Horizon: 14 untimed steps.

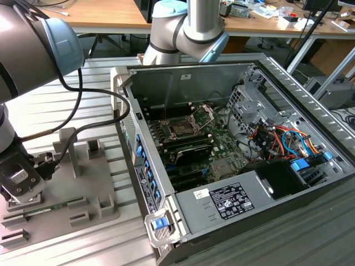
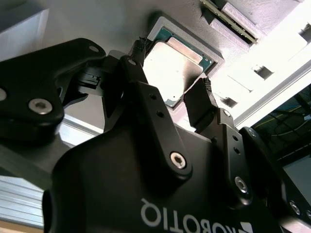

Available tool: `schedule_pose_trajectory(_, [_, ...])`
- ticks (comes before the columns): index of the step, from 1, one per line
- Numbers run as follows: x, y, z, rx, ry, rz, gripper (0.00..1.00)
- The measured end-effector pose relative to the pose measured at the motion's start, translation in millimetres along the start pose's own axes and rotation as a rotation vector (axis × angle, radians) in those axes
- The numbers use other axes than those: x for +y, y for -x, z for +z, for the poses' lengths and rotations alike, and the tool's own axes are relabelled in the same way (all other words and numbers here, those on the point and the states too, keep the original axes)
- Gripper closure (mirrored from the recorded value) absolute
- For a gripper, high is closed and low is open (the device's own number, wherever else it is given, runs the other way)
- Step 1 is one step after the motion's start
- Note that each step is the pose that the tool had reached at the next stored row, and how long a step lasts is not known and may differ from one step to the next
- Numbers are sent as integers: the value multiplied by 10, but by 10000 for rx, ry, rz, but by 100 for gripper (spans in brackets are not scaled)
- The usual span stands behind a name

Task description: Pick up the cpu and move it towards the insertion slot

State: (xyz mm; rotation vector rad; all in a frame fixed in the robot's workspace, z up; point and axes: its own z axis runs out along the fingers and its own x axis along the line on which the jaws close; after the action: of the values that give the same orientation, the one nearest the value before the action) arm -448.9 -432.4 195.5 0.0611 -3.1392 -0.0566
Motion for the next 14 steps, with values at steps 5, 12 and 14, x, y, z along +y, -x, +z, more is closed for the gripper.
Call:
schedule_pose_trajectory(5, [-1,0,33,2,-1,0,40])
schedule_pose_trajectory(12, [-1,0,67,-2,1,-1,40])
schedule_pose_trajectory(14, [-1,0,67,0,0,-1,40])
